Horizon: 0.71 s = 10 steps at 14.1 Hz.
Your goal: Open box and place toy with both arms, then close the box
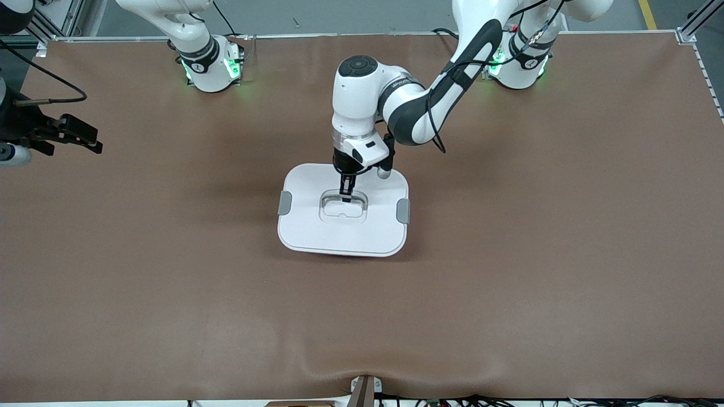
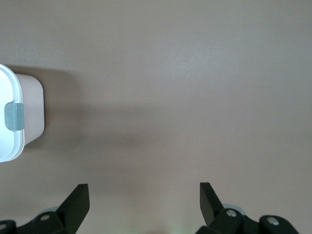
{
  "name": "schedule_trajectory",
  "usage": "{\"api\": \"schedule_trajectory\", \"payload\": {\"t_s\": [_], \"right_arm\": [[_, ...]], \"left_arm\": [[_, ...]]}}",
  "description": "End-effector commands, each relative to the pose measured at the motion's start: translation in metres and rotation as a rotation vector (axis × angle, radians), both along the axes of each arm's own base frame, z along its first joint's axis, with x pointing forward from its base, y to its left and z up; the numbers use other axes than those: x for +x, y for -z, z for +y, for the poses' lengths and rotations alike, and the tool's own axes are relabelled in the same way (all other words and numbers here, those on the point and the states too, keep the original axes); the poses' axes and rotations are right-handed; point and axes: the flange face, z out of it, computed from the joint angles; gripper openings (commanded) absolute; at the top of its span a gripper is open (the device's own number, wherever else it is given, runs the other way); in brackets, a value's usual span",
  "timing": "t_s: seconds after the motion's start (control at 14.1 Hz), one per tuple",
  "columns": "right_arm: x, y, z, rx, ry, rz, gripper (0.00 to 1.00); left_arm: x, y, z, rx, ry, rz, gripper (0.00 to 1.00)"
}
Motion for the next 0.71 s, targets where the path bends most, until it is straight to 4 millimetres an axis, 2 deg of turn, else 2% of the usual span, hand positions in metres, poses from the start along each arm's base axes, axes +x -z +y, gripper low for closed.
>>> {"api": "schedule_trajectory", "payload": {"t_s": [0.0,0.07,0.43,0.64], "right_arm": [[-0.004,-0.021,-0.003,0.000,0.013,-0.005,1.00],[-0.003,-0.025,-0.003,0.004,0.018,-0.016,1.00],[0.007,-0.040,-0.008,0.009,0.020,-0.050,1.00],[0.002,-0.036,-0.033,0.062,0.074,-0.016,1.00]], "left_arm": [[0.002,-0.004,0.000,0.003,-0.015,-0.021,0.87],[0.002,-0.006,0.000,0.002,-0.017,-0.022,1.00],[0.007,-0.031,0.007,-0.006,-0.035,-0.040,1.00],[0.013,-0.042,0.012,-0.015,-0.045,-0.049,1.00]]}}
